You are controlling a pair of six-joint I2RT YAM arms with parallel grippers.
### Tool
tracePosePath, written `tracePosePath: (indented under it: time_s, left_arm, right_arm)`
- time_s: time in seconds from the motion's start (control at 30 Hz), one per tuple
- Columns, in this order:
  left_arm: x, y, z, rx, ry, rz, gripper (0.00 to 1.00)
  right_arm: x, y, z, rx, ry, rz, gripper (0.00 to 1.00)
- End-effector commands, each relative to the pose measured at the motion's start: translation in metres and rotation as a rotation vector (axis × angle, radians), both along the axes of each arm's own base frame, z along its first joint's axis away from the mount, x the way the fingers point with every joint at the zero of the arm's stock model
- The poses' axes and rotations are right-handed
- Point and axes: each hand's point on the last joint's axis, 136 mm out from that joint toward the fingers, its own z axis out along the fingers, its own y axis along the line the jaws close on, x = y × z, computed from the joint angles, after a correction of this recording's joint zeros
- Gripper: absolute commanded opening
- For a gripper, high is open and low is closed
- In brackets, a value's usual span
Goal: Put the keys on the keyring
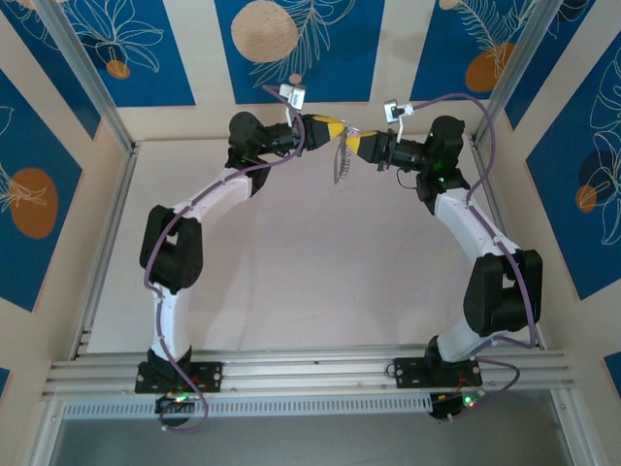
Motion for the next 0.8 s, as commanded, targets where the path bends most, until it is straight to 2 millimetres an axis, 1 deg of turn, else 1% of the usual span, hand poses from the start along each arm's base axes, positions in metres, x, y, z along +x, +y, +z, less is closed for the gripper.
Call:
tracePosePath:
  time_s: [0.0,0.23,0.43,0.77]
  left_arm:
    - [-0.018,0.003,0.025,-0.033,-0.089,-0.005,0.00]
    - [-0.018,0.002,0.023,-0.027,-0.087,-0.010,0.00]
    - [-0.018,0.001,0.022,-0.021,-0.090,-0.008,0.00]
    - [-0.019,0.002,0.022,-0.020,-0.099,-0.002,0.00]
  right_arm:
    - [-0.005,0.002,0.016,-0.013,-0.046,0.016,0.00]
    - [0.001,0.005,0.017,-0.021,-0.044,0.016,0.00]
    - [0.005,-0.002,0.016,-0.023,-0.036,-0.005,0.00]
    - [0.005,-0.012,0.020,-0.026,-0.041,-0.026,0.00]
